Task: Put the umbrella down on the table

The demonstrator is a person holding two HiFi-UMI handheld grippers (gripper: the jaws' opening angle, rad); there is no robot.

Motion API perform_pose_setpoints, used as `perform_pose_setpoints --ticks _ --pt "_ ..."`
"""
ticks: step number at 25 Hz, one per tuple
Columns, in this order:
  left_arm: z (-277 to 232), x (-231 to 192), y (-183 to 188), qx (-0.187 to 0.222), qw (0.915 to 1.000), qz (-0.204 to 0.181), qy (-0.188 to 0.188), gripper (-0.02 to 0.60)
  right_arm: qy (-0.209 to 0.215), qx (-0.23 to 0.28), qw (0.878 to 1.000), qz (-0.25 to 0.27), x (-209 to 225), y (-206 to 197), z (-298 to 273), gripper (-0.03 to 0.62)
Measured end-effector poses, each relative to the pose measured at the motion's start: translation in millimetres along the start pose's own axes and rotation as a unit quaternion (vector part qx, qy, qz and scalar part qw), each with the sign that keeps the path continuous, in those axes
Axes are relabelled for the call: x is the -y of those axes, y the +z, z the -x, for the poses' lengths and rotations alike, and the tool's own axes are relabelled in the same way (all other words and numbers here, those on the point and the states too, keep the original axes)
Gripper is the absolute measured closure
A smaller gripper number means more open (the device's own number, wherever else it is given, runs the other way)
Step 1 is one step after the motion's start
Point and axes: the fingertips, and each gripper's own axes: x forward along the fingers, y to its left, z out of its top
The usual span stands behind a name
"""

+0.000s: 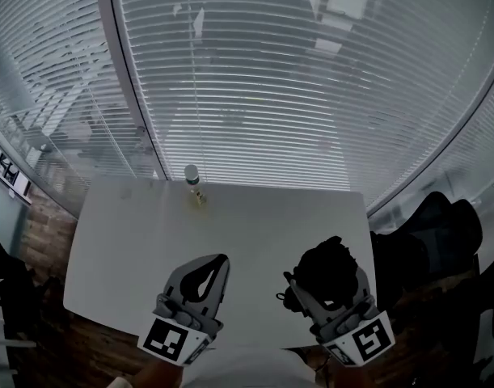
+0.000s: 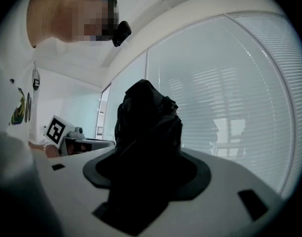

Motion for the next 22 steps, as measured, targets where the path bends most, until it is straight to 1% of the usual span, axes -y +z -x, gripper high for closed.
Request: perform_pose_setpoints --ticks 3,7,9,12,17,20,22 --pt "-8 3 -1 0.004 1.0 0.007 -0.003 0.57 -0.001 -0.007 1.0 0.007 7 -2 0 0.327" --pt "-15 4 -3 0.002 1.0 0.0 -0.008 0.571 -0.004 -0.028 0.999 0.021 14 -11 -2 0.327" --pt "-17 3 -7 -0.001 1.0 -0.001 -0.008 0.571 -0.001 -0.044 0.998 0.037 16 -20 -5 0.327" --pt "-17 0 -13 -0.007 1.0 0.001 -0.006 0.569 0.004 -0.072 0.995 0.076 17 -34 -12 0.327" --pt "-14 -7 -25 -0.018 0.9998 0.006 -0.004 0.571 0.02 -0.135 0.982 0.129 16 -66 -28 0.327" --pt "-11 -9 -35 -0.036 0.9993 0.011 -0.005 0.57 0.025 -0.188 0.968 0.164 12 -90 -35 0.327" --pt "-10 -13 -37 -0.033 0.9994 0.012 -0.002 0.57 0.031 -0.212 0.959 0.186 8 -102 -42 0.327"
